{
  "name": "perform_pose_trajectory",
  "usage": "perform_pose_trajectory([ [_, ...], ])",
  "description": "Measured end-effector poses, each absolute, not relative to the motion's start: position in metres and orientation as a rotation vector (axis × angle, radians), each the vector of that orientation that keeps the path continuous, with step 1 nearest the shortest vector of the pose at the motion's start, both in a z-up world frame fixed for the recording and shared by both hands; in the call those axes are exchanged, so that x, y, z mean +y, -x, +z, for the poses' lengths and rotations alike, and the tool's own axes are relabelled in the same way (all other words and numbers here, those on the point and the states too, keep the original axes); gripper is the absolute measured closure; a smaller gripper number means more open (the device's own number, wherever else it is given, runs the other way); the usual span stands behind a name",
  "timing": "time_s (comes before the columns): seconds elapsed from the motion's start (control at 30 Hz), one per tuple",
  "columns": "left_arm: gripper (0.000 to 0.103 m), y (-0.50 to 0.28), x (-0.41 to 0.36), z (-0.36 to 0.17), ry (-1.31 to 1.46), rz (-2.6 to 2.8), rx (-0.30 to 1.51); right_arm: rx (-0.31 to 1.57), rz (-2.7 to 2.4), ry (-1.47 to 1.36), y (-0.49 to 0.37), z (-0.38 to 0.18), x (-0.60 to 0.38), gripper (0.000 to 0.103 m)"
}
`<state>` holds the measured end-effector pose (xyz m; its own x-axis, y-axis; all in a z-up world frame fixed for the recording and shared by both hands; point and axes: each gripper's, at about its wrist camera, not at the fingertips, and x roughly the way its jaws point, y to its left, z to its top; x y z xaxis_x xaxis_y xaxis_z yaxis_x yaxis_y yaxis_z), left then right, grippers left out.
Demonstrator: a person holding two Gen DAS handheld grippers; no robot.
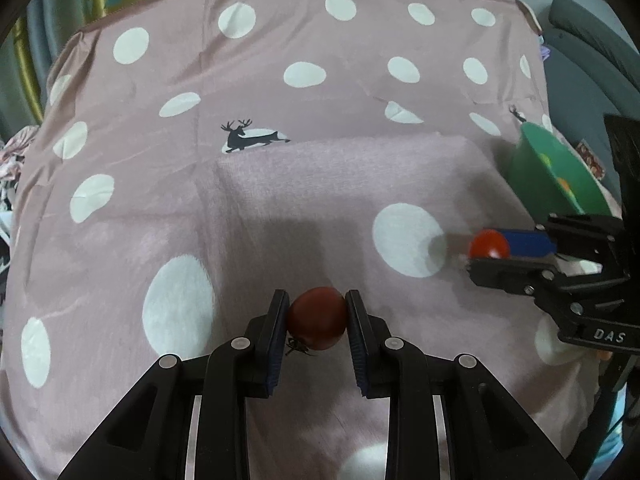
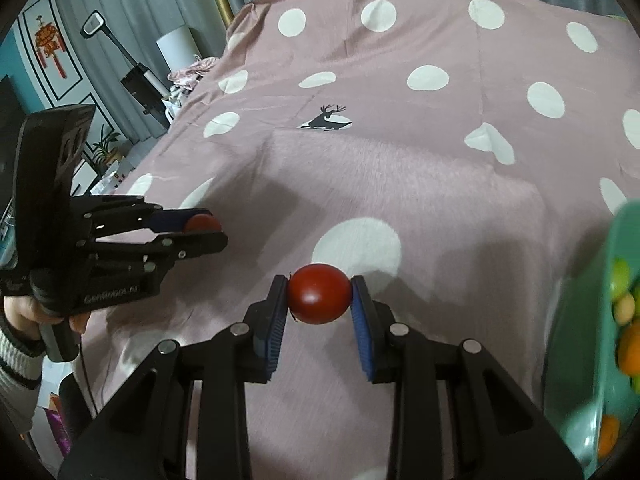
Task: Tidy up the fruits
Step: 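Carry the cherry tomatoes in both tools over the green basin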
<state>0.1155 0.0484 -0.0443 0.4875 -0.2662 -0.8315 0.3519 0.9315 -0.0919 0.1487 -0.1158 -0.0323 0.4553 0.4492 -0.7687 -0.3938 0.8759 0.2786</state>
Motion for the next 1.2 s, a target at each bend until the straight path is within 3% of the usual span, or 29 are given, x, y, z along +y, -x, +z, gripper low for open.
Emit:
perform_pose_trajectory([
  [0.63, 0.074, -0.038, 0.019, 0.002, -0.12, -0.411, 0.909, 0.888, 0.501, -0.134, -0.05, 0.002, -0.155, 0.071],
  [1.2, 0.074, -0.029, -0.062, 0.034, -0.179, -0.524, 0.834, 0.77, 0.372, -0.226, -0.02, 0.026, -0.226, 0.071],
])
